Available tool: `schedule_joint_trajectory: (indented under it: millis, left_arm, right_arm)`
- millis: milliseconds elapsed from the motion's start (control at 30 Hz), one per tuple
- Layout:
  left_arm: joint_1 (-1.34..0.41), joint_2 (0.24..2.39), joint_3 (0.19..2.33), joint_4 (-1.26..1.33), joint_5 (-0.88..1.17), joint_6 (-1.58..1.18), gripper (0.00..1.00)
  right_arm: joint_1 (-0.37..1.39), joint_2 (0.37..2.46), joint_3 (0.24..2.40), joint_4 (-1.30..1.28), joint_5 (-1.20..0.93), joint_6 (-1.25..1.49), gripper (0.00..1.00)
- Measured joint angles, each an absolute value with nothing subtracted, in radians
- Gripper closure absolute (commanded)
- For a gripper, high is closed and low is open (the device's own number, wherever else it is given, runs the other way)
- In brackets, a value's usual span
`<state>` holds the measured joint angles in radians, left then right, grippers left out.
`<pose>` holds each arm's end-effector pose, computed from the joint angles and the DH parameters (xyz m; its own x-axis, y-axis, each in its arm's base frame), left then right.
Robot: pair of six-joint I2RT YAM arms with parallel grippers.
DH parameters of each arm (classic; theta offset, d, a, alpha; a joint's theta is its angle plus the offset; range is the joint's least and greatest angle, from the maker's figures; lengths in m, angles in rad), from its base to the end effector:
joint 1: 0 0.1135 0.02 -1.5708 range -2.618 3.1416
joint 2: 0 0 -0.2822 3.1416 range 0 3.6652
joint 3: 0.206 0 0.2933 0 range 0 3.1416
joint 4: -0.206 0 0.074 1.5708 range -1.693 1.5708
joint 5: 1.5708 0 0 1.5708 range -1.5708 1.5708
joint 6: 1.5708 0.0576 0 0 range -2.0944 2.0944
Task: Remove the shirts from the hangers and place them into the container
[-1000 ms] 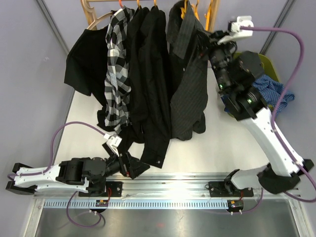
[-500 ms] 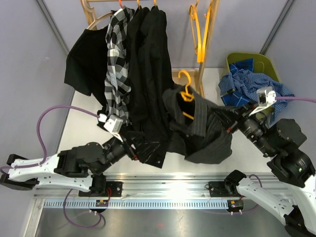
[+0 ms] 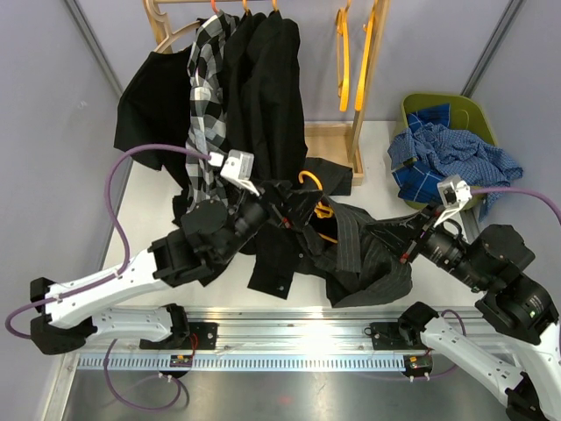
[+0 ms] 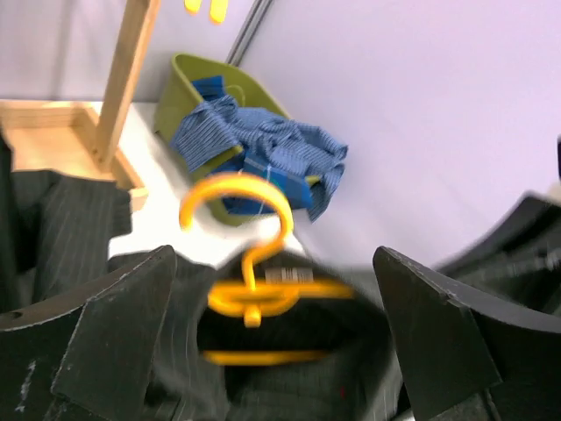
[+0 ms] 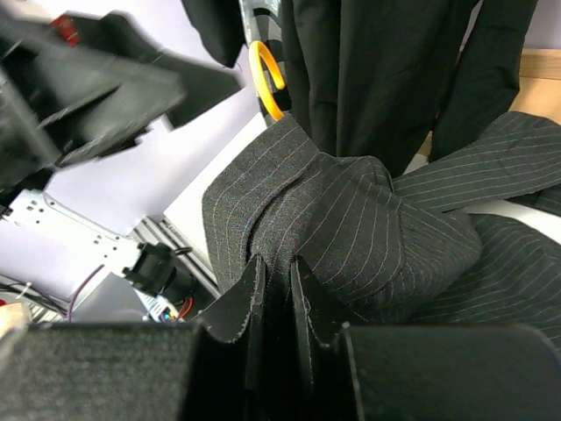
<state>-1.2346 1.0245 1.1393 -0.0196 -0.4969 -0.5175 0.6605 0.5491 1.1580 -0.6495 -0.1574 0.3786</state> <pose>0.1169 -0.2513 0.4590 -0.3058 -0.4431 -0.8427 0.6007 0.5970 -0.5318 0.0823 0.0754 0.4689 -0.2995 0.2296 -0.9261 -0.6661 0.6446 0.3752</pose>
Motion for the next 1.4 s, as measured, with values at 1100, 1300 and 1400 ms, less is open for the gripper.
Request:
schedule_joint_trajectory:
  millis: [1100, 1300, 1400]
  left_arm:
    - [-1.230, 1.028, 1.002, 0.110, -0.254, -0.947, 0.01]
    - [-1.233, 1.031, 1.016, 0.119, -0.291, -0.891, 0.01]
    - [-1.243, 1.037, 1.055, 0.096, -0.340, -0.830, 0.01]
  right_arm:
    - [0.661, 0.528, 1.104, -0.606, -0.105, 0.400, 1.00]
    - [0.661, 0.546, 1.085, -0.574, -0.099, 0.413, 1.00]
    - [0.661, 0.546, 1.085, -0.572, -0.099, 0.416, 1.00]
